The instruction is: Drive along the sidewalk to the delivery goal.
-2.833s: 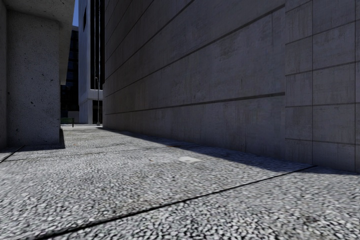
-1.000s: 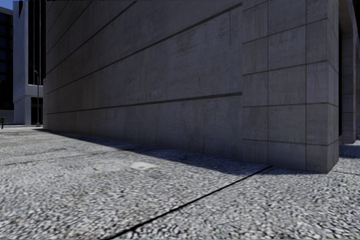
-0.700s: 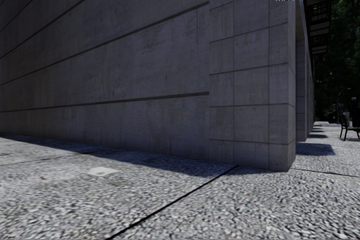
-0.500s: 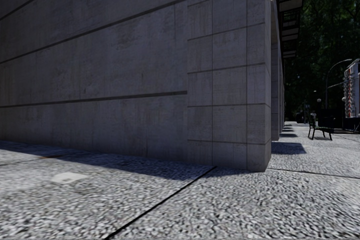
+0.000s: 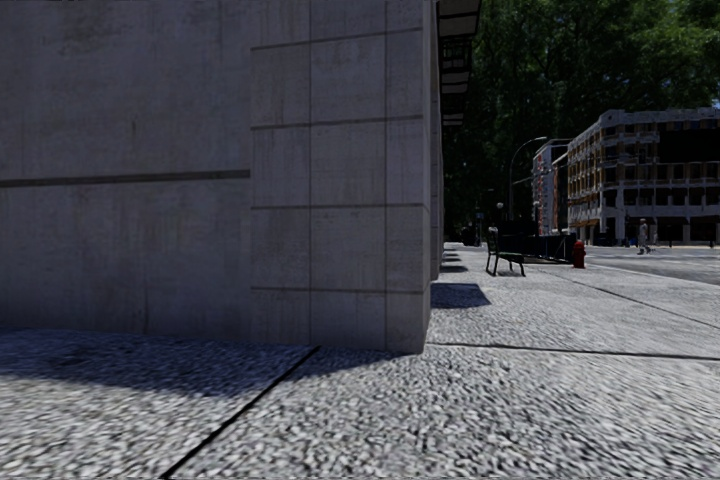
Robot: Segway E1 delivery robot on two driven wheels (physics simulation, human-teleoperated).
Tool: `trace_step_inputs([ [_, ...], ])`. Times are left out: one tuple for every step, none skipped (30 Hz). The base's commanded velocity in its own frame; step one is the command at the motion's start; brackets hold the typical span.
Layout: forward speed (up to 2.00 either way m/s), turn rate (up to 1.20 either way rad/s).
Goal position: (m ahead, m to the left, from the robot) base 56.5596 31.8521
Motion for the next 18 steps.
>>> trace_step_inputs([
  [1.01,-0.67],
  [1.04,-0.67],
  [1.05,-0.67],
  [1.05,-0.67],
  [1.06,-0.67],
  [1.07,-0.67],
  [1.07,-0.67],
  [1.07,-0.67],
  [1.07,-0.67],
  [1.07,-0.67],
  [1.07,-0.67],
  [1.07,-0.67],
  [1.07,-0.67],
  [1.07,-0.67],
  [1.07,-0.67],
  [1.07,-0.67],
  [1.07,-0.67],
  [1.07,-0.67],
])
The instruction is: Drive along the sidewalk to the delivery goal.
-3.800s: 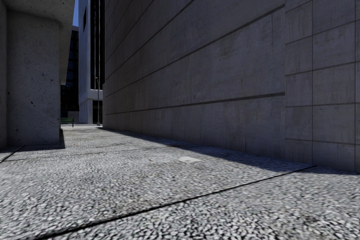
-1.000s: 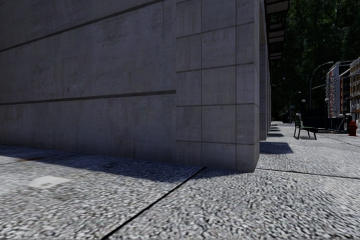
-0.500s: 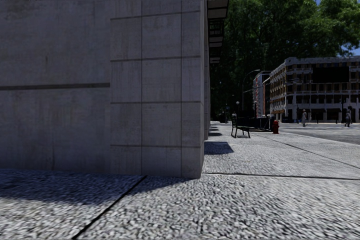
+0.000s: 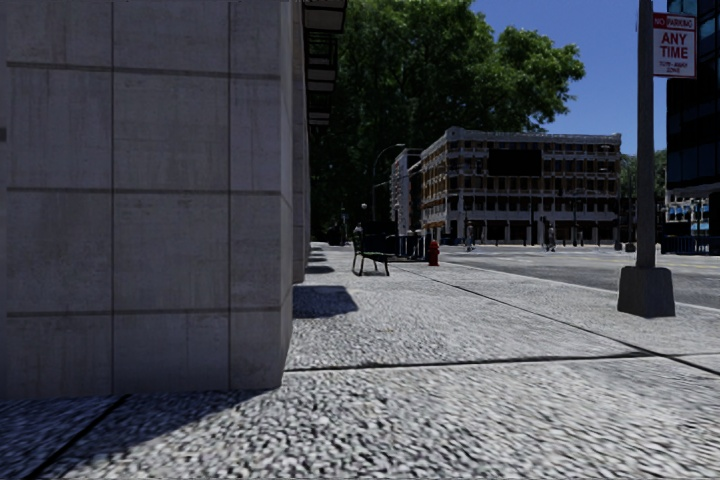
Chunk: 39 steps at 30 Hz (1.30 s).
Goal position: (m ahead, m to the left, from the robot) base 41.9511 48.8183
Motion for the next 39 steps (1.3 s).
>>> trace_step_inputs([
  [1.08,-0.67],
  [1.08,-0.67],
  [1.08,-0.67],
  [1.08,-0.67],
  [1.08,-0.67],
  [1.08,-0.67],
  [1.08,-0.66],
  [1.09,-0.65],
  [1.09,-0.65],
  [1.09,-0.64],
  [1.1,-0.63],
  [1.1,-0.49],
  [1.1,0.0],
  [1.1,0.0],
  [1.1,0.0],
  [1.11,0.0],
  [1.11,0.0],
  [1.11,0.0],
  [1.11,0.0],
  [1.11,0.0],
  [1.11,0.0],
  [1.11,0.0],
  [1.11,0.0],
  [1.11,0.0],
  [1.11,0.0],
  [1.11,0.0],
  [1.11,0.0],
  [2.0,0.0],
  [2.0,0.0],
  [2.0,0.0],
  [2.0,0.0],
  [2.0,0.0],
  [2.0,0.0],
  [2.0,0.0],
  [2.0,0.0],
  [2.0,0.0],
  [2.0,0.0],
  [2.0,0.0],
  [2.0,0.0],
])
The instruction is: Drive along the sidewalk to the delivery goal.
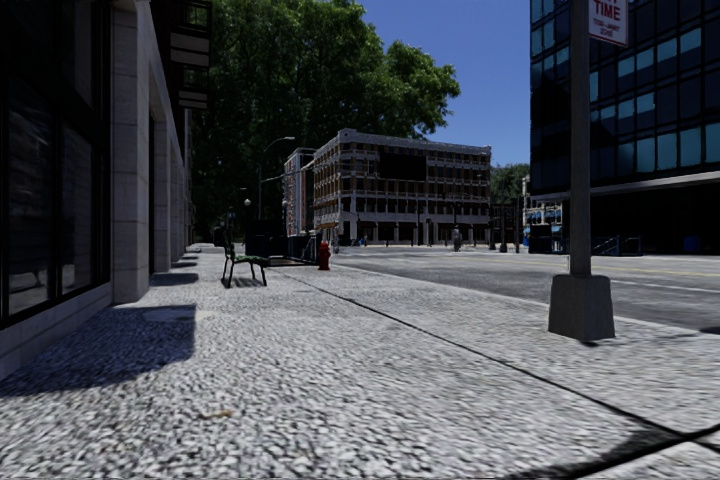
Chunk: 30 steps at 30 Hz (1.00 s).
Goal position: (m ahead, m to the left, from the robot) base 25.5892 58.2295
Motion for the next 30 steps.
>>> trace_step_inputs([
  [2.0,0.0],
  [2.0,0.0],
  [2.0,0.0],
  [2.0,0.0],
  [2.0,0.0],
  [2.0,0.0],
  [2.0,0.0],
  [2.0,0.0],
  [2.0,0.0],
  [2.0,0.0],
  [2.0,0.0],
  [2.0,0.0],
  [2.0,0.0],
  [2.0,0.0],
  [2.0,0.0],
  [2.0,0.0],
  [2.0,0.0],
  [2.0,0.0],
  [2.0,0.0],
  [2.0,0.0],
  [2.0,0.0],
  [2.0,0.0],
  [2.0,0.0],
  [2.0,0.0],
  [2.0,0.0],
  [2.0,0.0],
  [2.0,0.0],
  [2.0,0.0],
  [2.0,0.0],
  [2.0,0.0],
])
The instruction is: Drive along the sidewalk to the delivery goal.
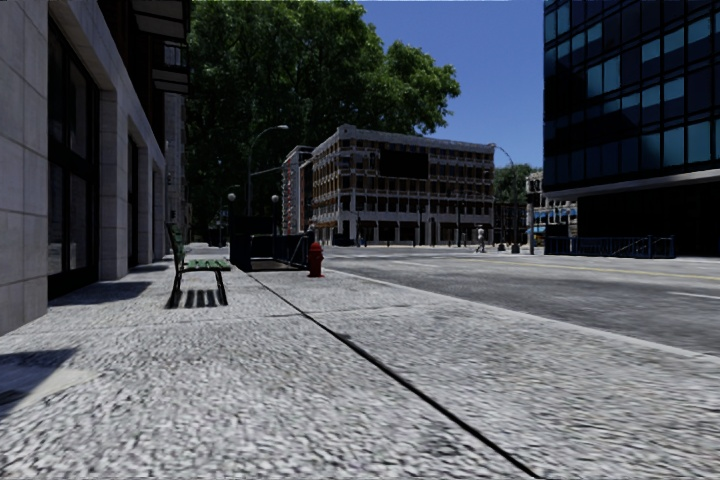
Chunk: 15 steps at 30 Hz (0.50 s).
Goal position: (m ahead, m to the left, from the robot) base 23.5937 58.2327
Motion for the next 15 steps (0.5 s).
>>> trace_step_inputs([
  [2.0,0.0],
  [2.0,0.0],
  [2.0,0.0],
  [2.0,0.0],
  [2.0,0.0],
  [2.0,0.0],
  [2.0,0.0],
  [2.0,0.0],
  [2.0,0.0],
  [2.0,0.0],
  [2.0,0.02],
  [2.0,0.09],
  [2.0,0.15],
  [2.0,0.17],
  [2.0,0.17],
])
